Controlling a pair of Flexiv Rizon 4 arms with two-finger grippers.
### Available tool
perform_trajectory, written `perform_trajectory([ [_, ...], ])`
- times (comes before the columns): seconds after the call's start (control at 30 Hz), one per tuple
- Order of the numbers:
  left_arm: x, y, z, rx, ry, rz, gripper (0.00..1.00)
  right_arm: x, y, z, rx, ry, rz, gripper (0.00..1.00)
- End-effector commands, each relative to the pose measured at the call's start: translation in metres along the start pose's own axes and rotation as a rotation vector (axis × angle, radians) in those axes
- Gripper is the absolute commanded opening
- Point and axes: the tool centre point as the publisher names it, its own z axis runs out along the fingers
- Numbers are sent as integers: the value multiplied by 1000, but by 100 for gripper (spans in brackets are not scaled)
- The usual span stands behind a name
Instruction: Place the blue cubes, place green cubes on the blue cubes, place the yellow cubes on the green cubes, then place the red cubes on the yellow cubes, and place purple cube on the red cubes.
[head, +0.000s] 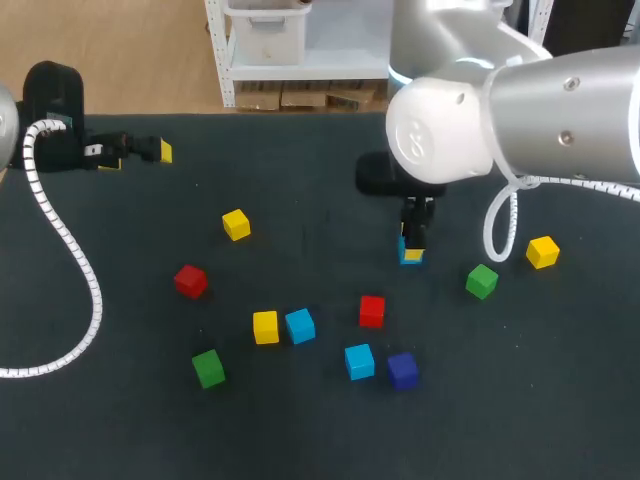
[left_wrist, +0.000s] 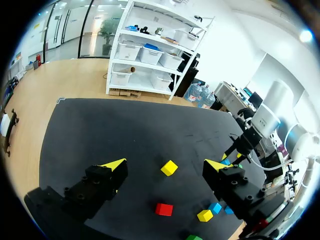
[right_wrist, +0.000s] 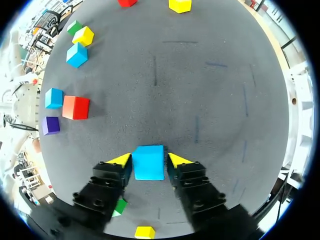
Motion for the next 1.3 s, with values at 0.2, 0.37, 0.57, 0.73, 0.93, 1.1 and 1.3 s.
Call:
perform_trajectory([
  [0.2, 1, 2, 0, 11, -5, 2, 100, 0, -1, -7, 18, -20, 22, 100],
  [0.37, 1, 2, 0, 11, -5, 2, 100, 4, -8, -25, 42, -39, 53, 100],
  [0.57, 1, 2, 0, 11, -5, 2, 100, 15, -16, -60, 74, -86, 128, 100],
  [0.73, 1, 2, 0, 11, -5, 2, 100, 24, -8, -77, 105, -115, 173, 100],
  [0.93, 1, 2, 0, 11, -5, 2, 100, 34, 2, -93, 156, -170, 247, 100],
  [1.1, 1, 2, 0, 11, -5, 2, 100, 50, 1, -118, 149, -305, 334, 100],
  [1.3, 1, 2, 0, 11, -5, 2, 100, 78, -14, -143, 117, -517, 497, 100],
])
